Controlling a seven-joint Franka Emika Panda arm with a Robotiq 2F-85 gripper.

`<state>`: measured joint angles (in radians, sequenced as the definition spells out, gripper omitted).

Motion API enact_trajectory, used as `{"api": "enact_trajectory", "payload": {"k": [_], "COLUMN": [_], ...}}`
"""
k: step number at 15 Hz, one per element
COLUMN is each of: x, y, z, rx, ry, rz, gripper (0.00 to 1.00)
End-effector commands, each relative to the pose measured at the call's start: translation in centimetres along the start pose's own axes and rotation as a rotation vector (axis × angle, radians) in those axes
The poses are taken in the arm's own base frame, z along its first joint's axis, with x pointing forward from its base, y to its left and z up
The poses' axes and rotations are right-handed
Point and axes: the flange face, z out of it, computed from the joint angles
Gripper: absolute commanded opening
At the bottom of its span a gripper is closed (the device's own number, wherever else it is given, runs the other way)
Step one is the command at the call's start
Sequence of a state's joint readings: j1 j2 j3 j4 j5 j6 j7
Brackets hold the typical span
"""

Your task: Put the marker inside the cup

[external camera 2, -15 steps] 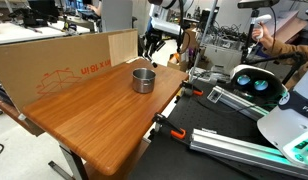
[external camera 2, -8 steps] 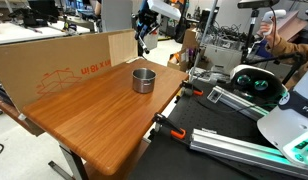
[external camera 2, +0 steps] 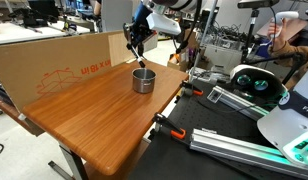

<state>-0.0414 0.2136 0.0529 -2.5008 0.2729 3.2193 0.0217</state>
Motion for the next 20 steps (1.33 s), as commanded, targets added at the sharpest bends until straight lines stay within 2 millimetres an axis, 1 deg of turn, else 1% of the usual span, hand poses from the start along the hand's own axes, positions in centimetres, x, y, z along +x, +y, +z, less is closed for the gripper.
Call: {"api": "enact_trajectory", "payload": {"k": [1, 3, 5, 7, 10, 13, 16, 17, 20], "x": [-1.5, -2.6, -3.7, -4.6, -5.3, -5.5, -6.0, -4.6, -3.6], "y": [-1.4, -2.3, -2.6, -2.3, -1.5, -0.8, 0.0, 0.0, 0.5], "z": [-0.6, -0.4, -0.2, 0.1, 0.2, 0.1, 0.5, -0.3, -0.1], "rx": [0.022, 0.035, 0.041, 0.037, 0.027, 0.022, 0.01, 0.005, -0.002], "ry": [0.045, 0.039, 0.036, 0.044, 0.061, 0.086, 0.101, 0.091, 0.103], "rz": [-0.052, -0.077, -0.098, -0.122, -0.144, -0.154, -0.173, -0.185, -0.193], "gripper": [0.05, 0.05, 0.05, 0.05, 0.05, 0.05, 0.05, 0.05, 0.05]}}
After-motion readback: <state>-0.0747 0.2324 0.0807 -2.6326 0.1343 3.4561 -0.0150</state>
